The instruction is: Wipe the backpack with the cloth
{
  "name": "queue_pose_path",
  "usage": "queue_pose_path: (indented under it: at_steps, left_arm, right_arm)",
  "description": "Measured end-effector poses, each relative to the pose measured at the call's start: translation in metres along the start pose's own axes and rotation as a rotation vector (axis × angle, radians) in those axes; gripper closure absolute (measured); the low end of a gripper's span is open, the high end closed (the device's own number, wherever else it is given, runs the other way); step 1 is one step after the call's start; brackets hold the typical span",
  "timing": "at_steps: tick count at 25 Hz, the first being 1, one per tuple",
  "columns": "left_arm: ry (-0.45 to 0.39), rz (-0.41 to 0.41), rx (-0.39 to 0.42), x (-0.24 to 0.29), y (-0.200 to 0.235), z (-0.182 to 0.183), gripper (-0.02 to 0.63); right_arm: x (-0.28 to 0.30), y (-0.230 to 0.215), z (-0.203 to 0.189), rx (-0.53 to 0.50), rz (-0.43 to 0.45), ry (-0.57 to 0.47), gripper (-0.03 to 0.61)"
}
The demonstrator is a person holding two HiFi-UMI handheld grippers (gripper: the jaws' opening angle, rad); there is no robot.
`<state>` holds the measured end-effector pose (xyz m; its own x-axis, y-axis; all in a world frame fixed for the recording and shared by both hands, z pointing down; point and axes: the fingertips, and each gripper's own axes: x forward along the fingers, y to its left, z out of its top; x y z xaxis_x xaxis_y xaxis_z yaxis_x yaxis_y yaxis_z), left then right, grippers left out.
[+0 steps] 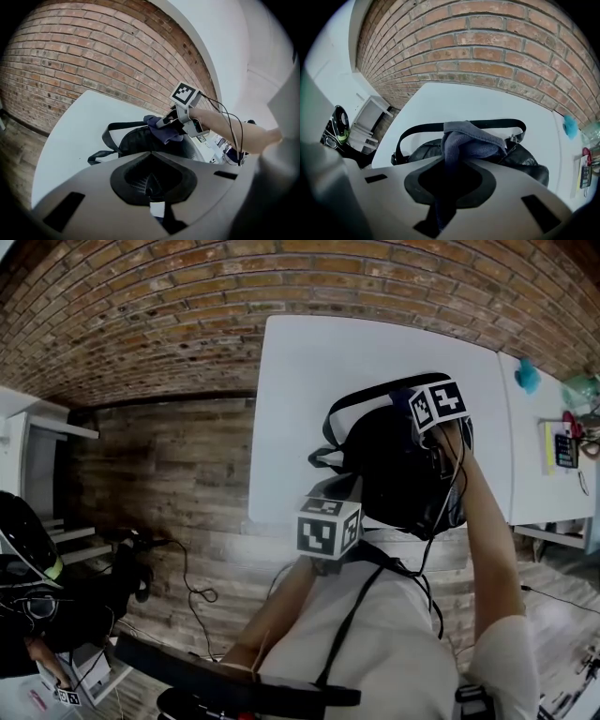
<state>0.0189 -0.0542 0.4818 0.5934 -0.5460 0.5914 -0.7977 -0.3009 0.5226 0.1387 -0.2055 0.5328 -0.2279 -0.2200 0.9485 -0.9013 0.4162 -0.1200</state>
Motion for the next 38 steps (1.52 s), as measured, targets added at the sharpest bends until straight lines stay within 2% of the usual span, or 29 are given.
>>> queue_pose_path:
  at_steps: [15, 26, 32, 38]
  left_arm:
    - [0.001, -0.004, 0.002, 0.001, -0.001, -0.002, 0.611]
    - [0.010, -0.015, 0.015, 0.002, -0.005, -0.005, 0.609]
    - [0.016, -0.012, 0.016, 0.002, -0.004, -0.007, 0.611]
    - [0.017, -0.016, 0.022, 0.003, -0.005, -0.007, 0.611]
  right_arm:
    - [-0.002, 0.016, -0.029, -0.068, 0.020, 0.092, 0.540]
    - [-0.010, 0.029, -0.056, -0.071, 0.045, 0.095, 0.540]
    - [-0.013, 0.039, -0.070, -0.118, 0.044, 0.116, 0.540]
    - [-0.016, 0.050, -0.086, -0.124, 0.071, 0.120, 0.540]
